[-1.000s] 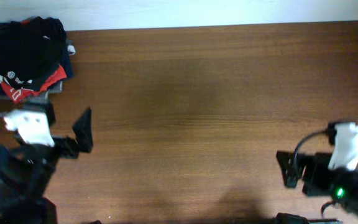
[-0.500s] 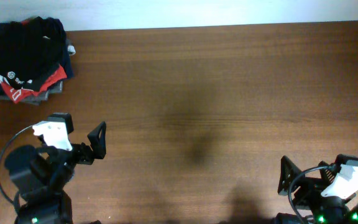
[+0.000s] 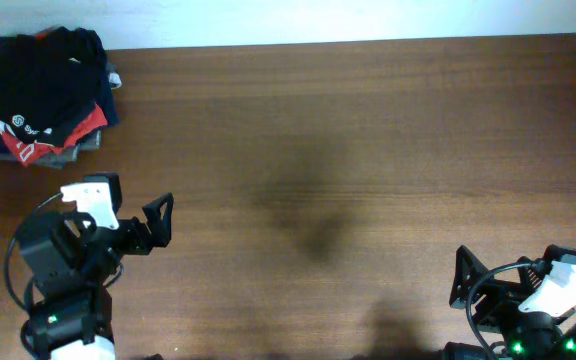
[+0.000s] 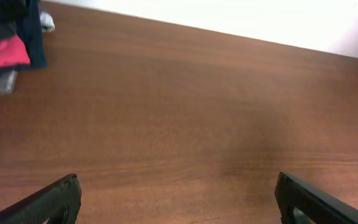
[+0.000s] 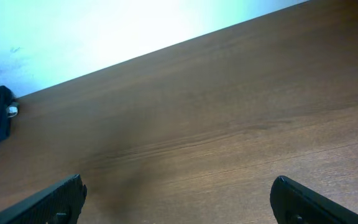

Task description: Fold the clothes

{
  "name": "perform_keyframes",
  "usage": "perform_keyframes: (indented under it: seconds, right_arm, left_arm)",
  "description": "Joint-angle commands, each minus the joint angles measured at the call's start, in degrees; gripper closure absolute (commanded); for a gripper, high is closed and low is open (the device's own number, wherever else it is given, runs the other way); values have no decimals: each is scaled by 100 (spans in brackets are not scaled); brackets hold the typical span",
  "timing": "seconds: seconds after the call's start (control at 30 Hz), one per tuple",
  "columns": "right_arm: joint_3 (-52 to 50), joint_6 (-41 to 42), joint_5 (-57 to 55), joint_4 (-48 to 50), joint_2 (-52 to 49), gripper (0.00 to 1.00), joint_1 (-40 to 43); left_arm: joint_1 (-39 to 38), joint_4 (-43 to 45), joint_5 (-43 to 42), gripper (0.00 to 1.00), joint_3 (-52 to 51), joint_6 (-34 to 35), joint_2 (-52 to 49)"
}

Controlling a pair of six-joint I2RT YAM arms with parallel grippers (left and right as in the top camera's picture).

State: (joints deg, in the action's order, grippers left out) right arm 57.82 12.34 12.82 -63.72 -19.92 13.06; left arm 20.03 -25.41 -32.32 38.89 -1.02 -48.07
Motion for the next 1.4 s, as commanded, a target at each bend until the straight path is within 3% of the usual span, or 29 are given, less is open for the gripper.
perform_keyframes:
  seconds: [0.0,0.47,1.37]
  right_arm:
    - [-52,83,-131,4,22,1,-28]
    - [-52,83,-129,4,22,1,-28]
    - [-66,83,-131,4,118,1,-31]
  left_arm:
    - [-2,31,-90,1,-50,37,-162]
    - [-2,52,-90,1,-50,37,-723]
    - [-2,50,-90,1,-50,37,-785]
